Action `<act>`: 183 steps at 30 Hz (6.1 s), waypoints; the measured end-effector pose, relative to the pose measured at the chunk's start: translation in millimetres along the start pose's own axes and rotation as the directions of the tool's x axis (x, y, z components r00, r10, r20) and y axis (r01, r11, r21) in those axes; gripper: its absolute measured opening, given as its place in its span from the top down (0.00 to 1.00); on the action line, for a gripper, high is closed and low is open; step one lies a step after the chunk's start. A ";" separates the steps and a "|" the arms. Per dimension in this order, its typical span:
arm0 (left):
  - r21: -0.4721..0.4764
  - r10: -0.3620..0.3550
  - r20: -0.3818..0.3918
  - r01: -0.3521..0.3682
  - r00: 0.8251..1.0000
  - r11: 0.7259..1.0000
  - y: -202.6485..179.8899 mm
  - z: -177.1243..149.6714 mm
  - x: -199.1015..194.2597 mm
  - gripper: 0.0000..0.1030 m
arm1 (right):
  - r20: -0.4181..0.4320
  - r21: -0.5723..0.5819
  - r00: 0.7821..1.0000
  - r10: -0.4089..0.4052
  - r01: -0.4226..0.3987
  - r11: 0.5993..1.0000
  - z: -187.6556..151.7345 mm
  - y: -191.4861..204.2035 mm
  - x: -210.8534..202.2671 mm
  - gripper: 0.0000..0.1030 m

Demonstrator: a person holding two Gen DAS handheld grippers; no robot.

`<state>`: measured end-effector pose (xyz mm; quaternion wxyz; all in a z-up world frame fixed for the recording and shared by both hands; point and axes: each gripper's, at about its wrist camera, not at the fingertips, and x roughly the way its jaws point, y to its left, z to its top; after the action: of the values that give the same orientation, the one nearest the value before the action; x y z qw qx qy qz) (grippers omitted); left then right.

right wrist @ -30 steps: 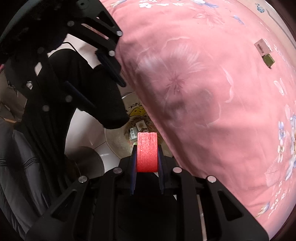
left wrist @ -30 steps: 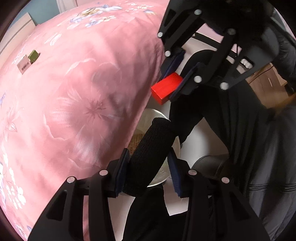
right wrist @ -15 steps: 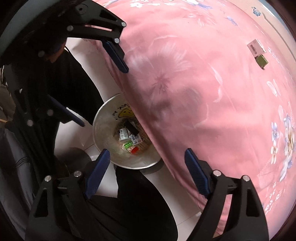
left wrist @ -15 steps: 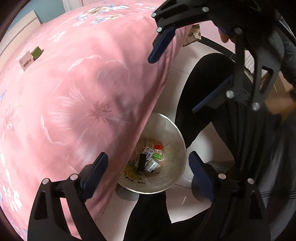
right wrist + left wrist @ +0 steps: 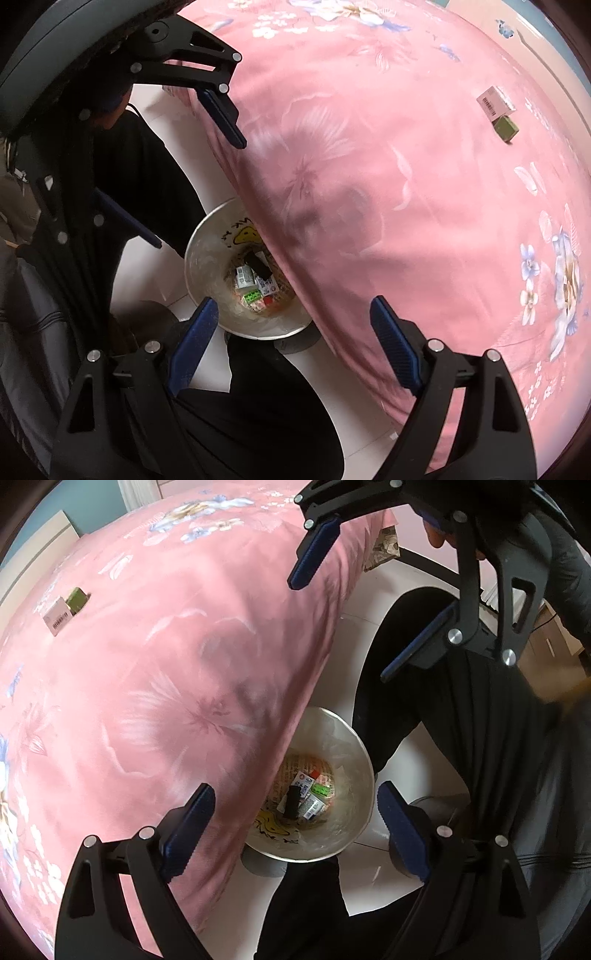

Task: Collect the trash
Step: 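Move both open tools back over the bed toward the white box and green cube, then grasp the white medicine box with the left tool while the right tool grasps the green cube, then carry the white box and green cube with both tools over the floor bowl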

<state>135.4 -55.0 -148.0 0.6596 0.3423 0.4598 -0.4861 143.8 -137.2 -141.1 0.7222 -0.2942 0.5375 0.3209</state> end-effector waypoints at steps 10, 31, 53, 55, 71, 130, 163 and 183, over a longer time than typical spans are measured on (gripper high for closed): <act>0.000 0.051 0.033 -0.051 0.998 0.999 27.7 1.6 -35.2 0.11 | 0.073 0.007 0.995 -0.060 0.060 0.998 -3.8 -32.5 -38.7 0.19; 0.009 0.110 0.096 -0.112 0.989 0.994 112.5 50.8 -90.9 0.10 | 0.080 0.003 0.991 -0.107 0.107 0.994 24.3 -118.6 -78.2 0.19; -0.034 0.152 0.108 -0.149 0.983 0.988 231.4 110.3 -78.0 0.10 | 0.041 0.039 0.993 -0.107 0.105 0.994 81.5 -224.0 -49.5 0.19; -0.028 0.150 0.104 -0.148 0.983 0.989 239.9 115.6 -72.9 0.10 | 0.033 0.046 0.994 -0.104 0.102 0.994 88.1 -234.2 -43.1 0.19; 0.007 0.122 0.084 -0.124 0.989 0.992 308.4 161.9 -17.6 0.10 | 0.015 0.029 0.998 -0.065 0.064 0.998 133.9 -293.1 15.6 0.19; -0.020 0.066 0.051 -0.065 0.996 0.998 313.4 154.6 8.2 0.33 | 0.052 -0.044 0.997 0.055 -0.053 0.998 159.5 -284.2 46.6 0.70; -0.027 0.164 -0.006 -0.164 0.987 0.986 52.2 28.3 -105.8 0.33 | 0.081 -0.237 0.997 0.010 0.009 0.971 37.1 -9.4 -73.1 0.70; 0.064 0.122 -0.006 -0.122 0.992 0.991 -16.0 -2.2 -54.7 0.33 | 0.018 -0.220 0.998 0.055 -0.049 0.974 -2.6 45.2 -17.1 0.70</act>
<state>113.8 -39.9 -97.5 0.6746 0.3930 0.4256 -0.4576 103.3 -113.6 -128.9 0.6831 -0.3541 0.4976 0.4005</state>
